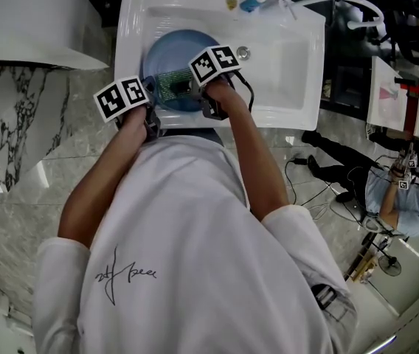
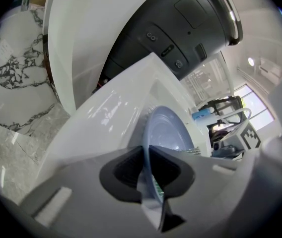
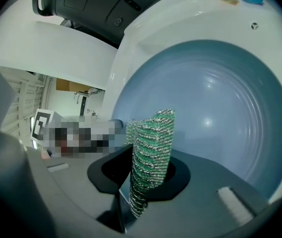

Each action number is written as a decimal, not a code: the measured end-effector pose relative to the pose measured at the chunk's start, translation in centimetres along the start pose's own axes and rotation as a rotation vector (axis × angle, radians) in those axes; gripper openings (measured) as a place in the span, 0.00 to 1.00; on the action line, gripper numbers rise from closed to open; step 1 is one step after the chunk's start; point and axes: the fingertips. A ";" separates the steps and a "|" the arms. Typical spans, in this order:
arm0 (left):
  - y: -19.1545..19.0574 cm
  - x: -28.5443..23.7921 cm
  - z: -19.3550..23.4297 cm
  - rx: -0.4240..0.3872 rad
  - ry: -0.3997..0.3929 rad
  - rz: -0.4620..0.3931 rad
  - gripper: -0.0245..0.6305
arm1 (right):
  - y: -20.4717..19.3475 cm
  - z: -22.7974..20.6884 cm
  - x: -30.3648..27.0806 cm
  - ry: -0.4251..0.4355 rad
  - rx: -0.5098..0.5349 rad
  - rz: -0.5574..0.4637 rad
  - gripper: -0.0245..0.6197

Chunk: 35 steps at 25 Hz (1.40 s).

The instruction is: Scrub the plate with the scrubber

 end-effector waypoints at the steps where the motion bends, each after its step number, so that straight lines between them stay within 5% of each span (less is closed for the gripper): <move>1: -0.1 0.0 0.0 -0.001 0.001 0.002 0.17 | 0.1 0.3 0.0 0.022 -0.011 -0.014 0.14; 7: -0.2 0.2 -0.1 -0.013 0.002 0.003 0.17 | 1.3 1.9 1.5 0.155 -0.053 -0.132 0.14; 17: -0.2 0.2 -0.1 -0.007 -0.005 0.003 0.17 | 3.9 1.9 2.2 0.135 -0.014 -0.137 0.14; 35: -0.2 0.1 0.1 -0.007 -0.009 0.002 0.17 | 6.3 -0.3 0.6 0.130 -0.095 -0.051 0.14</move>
Point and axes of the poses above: the fingertips, and each gripper's own axes: x backward along the fingers, z to its left, y out of its top, and after that the axes turned 10 degrees about y, right-handed
